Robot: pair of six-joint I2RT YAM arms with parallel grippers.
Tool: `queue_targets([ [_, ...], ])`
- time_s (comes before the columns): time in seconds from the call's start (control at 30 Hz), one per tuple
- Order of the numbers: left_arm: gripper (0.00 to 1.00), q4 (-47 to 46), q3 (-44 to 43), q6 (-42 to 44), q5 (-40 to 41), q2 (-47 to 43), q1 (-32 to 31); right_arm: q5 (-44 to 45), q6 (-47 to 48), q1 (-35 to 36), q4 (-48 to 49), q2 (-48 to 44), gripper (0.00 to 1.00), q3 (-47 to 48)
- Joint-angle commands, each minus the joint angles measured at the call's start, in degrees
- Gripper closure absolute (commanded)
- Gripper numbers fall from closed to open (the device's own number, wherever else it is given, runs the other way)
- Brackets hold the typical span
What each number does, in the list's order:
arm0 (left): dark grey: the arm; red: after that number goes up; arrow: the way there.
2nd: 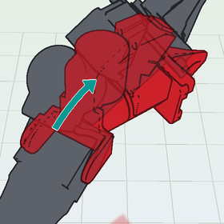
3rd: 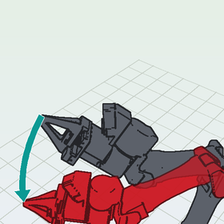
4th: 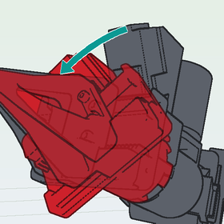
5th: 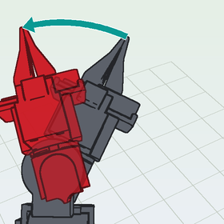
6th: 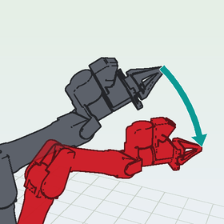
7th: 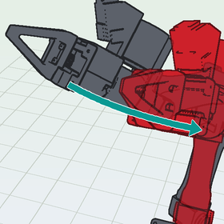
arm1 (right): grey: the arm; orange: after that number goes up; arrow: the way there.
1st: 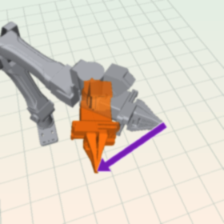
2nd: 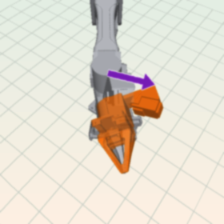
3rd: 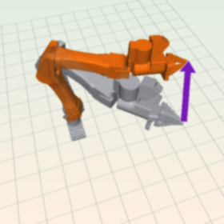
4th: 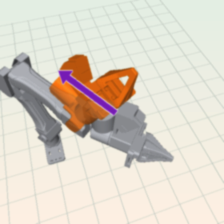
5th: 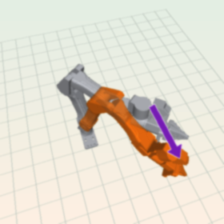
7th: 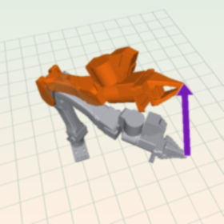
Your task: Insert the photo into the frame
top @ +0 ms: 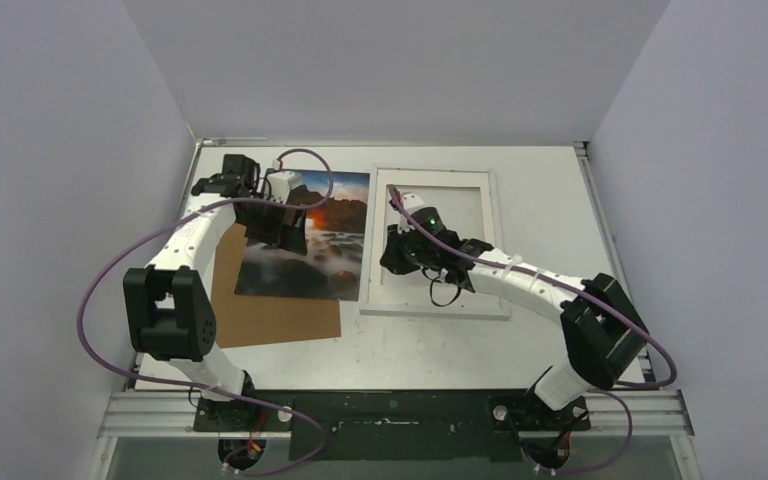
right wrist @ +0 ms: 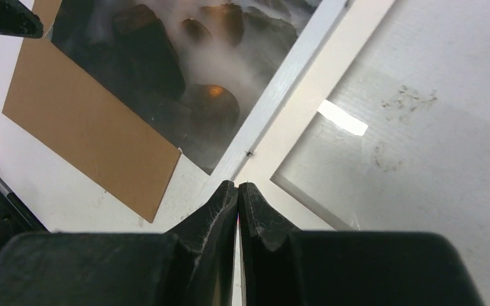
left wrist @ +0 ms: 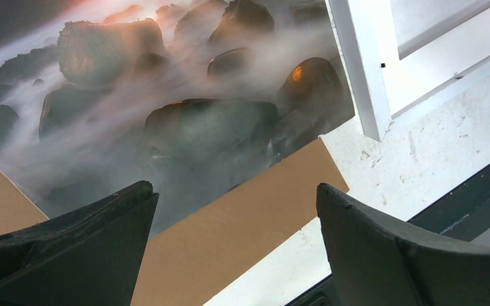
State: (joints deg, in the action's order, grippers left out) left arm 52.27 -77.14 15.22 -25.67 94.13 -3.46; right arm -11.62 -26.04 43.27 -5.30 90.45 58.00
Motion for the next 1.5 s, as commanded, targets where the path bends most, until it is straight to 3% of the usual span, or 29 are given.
queue_targets([
  [0.0,0.03,1.25,-3.67,-0.1,0.16,0.89,0.39,4.02,0.58,-3.16,-4.04,-5.3,0.93,0.14],
  [0.33,0.04,3.95,-5.54,0.73,1.74,3.68,2.32,21.3,-3.68,-10.46,-22.4,-19.27,0.93,-9.65],
  [0.53,0.04,5.28,-7.09,1.12,2.07,5.21,2.4,21.43,-5.56,-14.65,-24.65,-22.53,0.92,-13.19],
  [0.73,0.04,3.67,-8.39,0.64,0.77,7.01,1.85,12.91,-4.74,-14.89,-13.24,-21.32,0.92,-16.06],
  [1.1,0.0,-4.43,-10.72,1.55,-0.68,14.39,-5.51,-1.6,-3.45,-14.83,4.82,-8.57,0.95,-11.25],
  [1.47,0.13,-14.08,-8.68,1.9,0.12,16.9,-12.29,-9.77,-1.91,-15.22,14.7,-2.61,0.95,-9.59],
])
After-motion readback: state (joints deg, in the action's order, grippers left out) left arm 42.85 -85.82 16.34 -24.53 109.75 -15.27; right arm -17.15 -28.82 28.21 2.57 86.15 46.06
